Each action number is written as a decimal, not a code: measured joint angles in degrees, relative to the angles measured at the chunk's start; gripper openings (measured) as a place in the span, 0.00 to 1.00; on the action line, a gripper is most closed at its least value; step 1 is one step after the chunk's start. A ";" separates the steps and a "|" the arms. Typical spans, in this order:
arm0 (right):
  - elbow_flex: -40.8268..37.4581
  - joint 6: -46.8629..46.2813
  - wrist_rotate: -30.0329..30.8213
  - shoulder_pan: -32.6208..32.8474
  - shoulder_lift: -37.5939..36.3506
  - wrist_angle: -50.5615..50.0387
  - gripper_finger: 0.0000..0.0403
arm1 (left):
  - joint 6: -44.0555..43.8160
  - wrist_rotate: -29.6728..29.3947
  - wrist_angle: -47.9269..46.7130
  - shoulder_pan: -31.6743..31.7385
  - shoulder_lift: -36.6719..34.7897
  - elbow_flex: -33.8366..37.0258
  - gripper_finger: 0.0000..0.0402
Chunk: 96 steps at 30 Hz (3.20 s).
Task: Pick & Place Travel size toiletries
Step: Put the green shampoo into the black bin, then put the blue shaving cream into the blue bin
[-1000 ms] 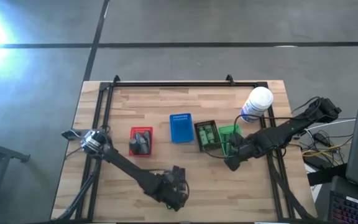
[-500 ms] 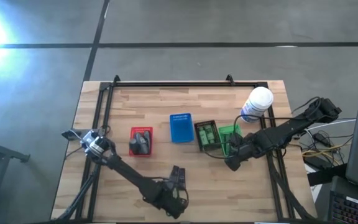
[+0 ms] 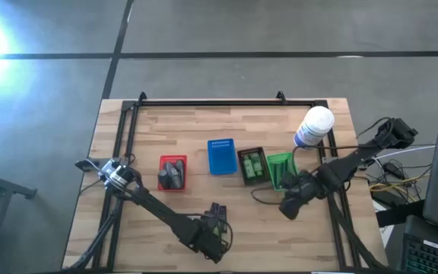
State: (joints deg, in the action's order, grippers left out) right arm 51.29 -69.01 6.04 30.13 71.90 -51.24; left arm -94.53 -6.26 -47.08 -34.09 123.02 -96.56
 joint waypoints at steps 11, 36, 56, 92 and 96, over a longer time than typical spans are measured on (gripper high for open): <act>-2.80 -0.92 -1.99 -2.43 -2.84 31.44 0.77 | 53.37 -24.01 3.37 -1.48 -11.78 0.32 0.35; 10.08 -2.88 -3.70 -8.65 11.30 34.58 0.82 | 85.56 -21.79 3.68 7.68 -14.12 -0.10 0.36; 15.62 -3.30 -6.92 -8.72 17.59 31.78 0.51 | 85.03 -25.57 4.84 6.26 -14.27 -0.61 0.36; 2.62 -11.65 26.47 -18.94 17.48 18.35 0.64 | 18.97 -16.57 15.11 6.68 -22.82 29.33 0.82; 6.28 -9.29 28.19 -16.68 16.28 10.00 0.76 | 18.48 -15.11 23.08 7.26 -21.64 31.45 0.82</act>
State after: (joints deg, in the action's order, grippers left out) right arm 57.57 -78.31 34.23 13.45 88.18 -41.24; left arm -76.05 -21.38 -24.00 -26.84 101.38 -65.11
